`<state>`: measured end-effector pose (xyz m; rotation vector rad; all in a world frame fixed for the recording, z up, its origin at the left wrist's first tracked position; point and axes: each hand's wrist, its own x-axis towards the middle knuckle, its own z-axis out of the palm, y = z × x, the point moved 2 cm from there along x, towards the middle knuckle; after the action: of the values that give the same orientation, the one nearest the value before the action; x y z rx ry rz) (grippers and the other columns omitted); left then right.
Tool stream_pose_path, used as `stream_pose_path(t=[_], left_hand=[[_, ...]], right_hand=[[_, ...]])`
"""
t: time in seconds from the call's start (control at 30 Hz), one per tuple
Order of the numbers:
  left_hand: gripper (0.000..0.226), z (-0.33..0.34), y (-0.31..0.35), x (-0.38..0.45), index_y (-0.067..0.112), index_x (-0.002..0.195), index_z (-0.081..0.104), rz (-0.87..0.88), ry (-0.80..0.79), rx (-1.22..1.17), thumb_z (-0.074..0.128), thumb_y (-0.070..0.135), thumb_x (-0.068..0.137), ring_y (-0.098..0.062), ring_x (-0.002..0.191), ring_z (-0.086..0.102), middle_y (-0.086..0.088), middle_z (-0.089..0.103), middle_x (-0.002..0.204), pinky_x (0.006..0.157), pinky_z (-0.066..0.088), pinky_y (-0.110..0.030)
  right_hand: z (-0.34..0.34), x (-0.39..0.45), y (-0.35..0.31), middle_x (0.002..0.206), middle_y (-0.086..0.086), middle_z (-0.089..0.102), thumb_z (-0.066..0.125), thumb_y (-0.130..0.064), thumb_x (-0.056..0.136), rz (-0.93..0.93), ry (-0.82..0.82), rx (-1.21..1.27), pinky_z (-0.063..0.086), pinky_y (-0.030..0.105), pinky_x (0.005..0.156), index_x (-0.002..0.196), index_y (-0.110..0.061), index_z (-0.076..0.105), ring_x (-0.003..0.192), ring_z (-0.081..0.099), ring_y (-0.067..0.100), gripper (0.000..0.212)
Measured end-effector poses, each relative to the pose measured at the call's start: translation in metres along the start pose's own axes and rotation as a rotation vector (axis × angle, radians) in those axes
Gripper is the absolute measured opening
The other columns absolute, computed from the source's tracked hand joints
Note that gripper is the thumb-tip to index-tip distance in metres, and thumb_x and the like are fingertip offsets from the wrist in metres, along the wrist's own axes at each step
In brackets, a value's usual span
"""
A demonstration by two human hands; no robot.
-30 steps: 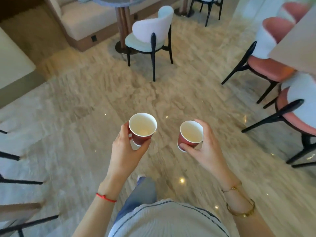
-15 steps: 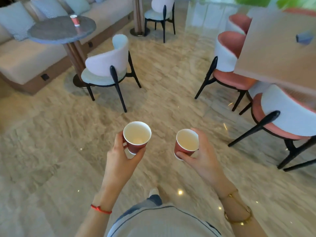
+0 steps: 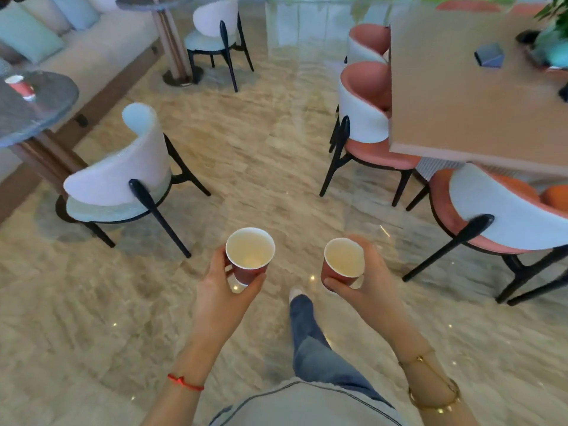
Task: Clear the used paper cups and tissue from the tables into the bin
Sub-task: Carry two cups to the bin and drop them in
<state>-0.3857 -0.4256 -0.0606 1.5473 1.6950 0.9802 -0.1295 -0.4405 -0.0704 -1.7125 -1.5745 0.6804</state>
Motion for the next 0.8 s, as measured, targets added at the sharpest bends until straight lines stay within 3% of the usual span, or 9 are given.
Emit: stream_pose_path(t=[0.1,0.27,0.4,0.5,0.7,0.8], left_hand=[[0.064,0.014,0.003,0.07,0.028,0.121,0.048,0.002,0.008,-0.003,0.084,0.027,0.069,0.003,0.097,0.061,0.011,0.063,0.111,0.071,0.044,-0.002],[0.065,0.031,0.025,0.197,0.023,0.123,0.049,0.028,0.057,0.036,0.084,0.03,0.069,0.018,0.09,0.055,0.016,0.061,0.106,0.069,0.038,0.004],[0.066,0.039,0.038,0.287,0.021,0.124,0.048,0.015,0.081,0.058,0.084,0.03,0.069,0.003,0.091,0.06,0.013,0.061,0.108,0.069,0.039,0.004],[0.066,0.045,0.038,0.346,0.021,0.123,0.048,-0.004,0.1,0.058,0.084,0.029,0.068,-0.004,0.094,0.06,0.011,0.061,0.108,0.069,0.039,0.004],[0.071,0.067,0.031,0.475,0.019,0.128,0.047,-0.019,0.098,0.043,0.084,0.029,0.068,-0.004,0.095,0.059,0.012,0.059,0.109,0.066,0.039,0.004],[0.069,0.077,0.03,0.554,0.019,0.126,0.048,0.002,0.092,0.036,0.085,0.028,0.068,-0.005,0.092,0.06,0.011,0.06,0.108,0.067,0.039,0.004]], right_hand=[[0.006,0.073,0.007,0.126,-0.009,0.048,0.082,-0.033,0.071,-0.015,-0.012,0.009,0.037,0.002,0.076,0.132,-0.031,0.036,0.097,0.042,-0.01,0.077],[0.011,0.214,0.007,0.129,-0.008,0.046,0.081,-0.038,0.07,-0.038,-0.021,0.001,0.033,0.005,0.078,0.134,-0.031,0.034,0.104,0.041,-0.003,0.079],[0.016,0.319,-0.002,0.129,-0.008,0.046,0.082,-0.038,0.069,-0.088,-0.048,0.004,0.035,0.015,0.09,0.134,-0.031,0.035,0.114,0.043,0.004,0.08],[0.024,0.384,-0.006,0.13,-0.009,0.047,0.081,-0.041,0.068,-0.084,-0.062,0.004,0.038,0.023,0.091,0.134,-0.034,0.033,0.114,0.045,0.006,0.082],[0.053,0.509,0.004,0.132,-0.01,0.046,0.082,-0.038,0.07,-0.074,-0.083,0.022,0.036,0.005,0.082,0.135,-0.031,0.034,0.111,0.044,-0.001,0.081],[0.068,0.579,0.009,0.133,-0.009,0.045,0.082,-0.036,0.071,-0.055,-0.07,0.037,0.034,0.004,0.085,0.137,-0.03,0.033,0.115,0.044,0.003,0.082]])
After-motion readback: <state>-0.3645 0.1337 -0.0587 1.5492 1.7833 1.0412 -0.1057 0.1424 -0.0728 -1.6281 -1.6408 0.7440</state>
